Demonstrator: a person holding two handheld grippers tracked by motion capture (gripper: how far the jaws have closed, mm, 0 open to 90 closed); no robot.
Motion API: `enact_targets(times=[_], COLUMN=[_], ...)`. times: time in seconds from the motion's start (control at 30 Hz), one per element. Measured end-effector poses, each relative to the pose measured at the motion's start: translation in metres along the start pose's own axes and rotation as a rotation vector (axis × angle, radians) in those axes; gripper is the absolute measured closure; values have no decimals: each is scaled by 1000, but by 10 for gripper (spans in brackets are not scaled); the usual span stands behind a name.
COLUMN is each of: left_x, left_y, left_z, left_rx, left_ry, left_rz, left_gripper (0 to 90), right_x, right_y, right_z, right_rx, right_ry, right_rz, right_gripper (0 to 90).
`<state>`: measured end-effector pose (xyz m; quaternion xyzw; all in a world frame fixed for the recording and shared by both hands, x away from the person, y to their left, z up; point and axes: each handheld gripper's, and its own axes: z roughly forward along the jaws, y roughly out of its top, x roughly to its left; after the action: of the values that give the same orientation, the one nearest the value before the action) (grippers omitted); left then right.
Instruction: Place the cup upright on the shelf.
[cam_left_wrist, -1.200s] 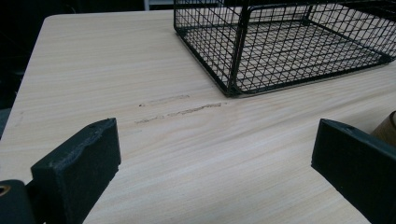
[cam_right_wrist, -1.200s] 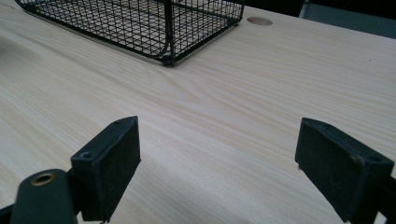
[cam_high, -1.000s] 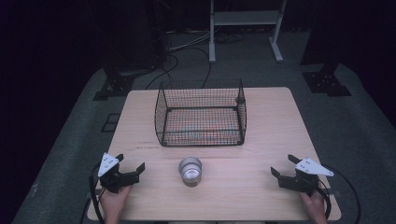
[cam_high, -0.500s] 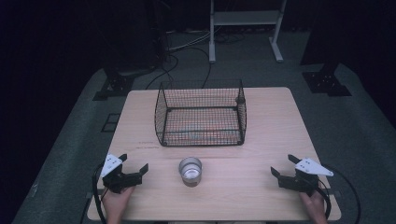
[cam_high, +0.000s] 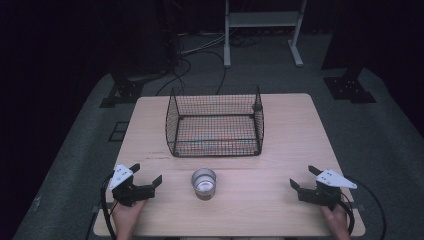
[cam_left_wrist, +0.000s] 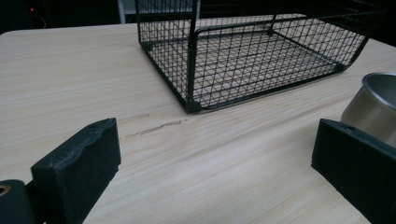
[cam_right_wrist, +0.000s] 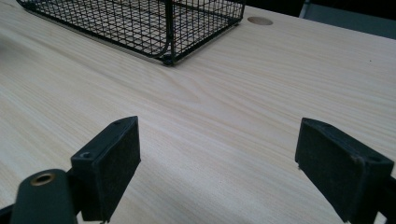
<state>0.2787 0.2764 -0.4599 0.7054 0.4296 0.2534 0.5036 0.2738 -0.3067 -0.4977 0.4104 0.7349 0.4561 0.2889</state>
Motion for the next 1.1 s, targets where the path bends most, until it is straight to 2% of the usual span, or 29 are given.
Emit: enact_targets(times=[0.1,0.33,0.57,0.63,0.7,0.77,0.83,0.93,0.97,1.1], left_x=[-1,-6,-9,-10,-11,-14,-18,-21,-23,-27], left_y=[1,4,8,13,14,18,22,23,25,28], left_z=[0,1,4,4,4,5,5,6,6,6], left_rx=[-5,-21,-16,-18,-20,-14,1,2,7,15], left_ry=[-3,-42,-80,-110,-120,-145,-193,-217,-240,-263], left_rz=[4,33,42,41,43,58,76,87,97,116], left_gripper=[3,3,3,3,3,3,3,3,3,3], right_x=[0,0,1,0,0,0,0,0,1,0], right_y=[0,0,0,0,0,0,0,0,0,0], right_z=[0,0,0,0,0,0,0,0,0,0], right_rx=[1,2,2,3,5,6,6,6,7,7], right_ry=[-1,-2,-2,-2,-2,-2,-2,-2,-2,-1], right_rz=[-4,-4,-4,0,2,2,2,1,0,0], right_gripper=[134,134,134,134,134,134,134,134,134,134])
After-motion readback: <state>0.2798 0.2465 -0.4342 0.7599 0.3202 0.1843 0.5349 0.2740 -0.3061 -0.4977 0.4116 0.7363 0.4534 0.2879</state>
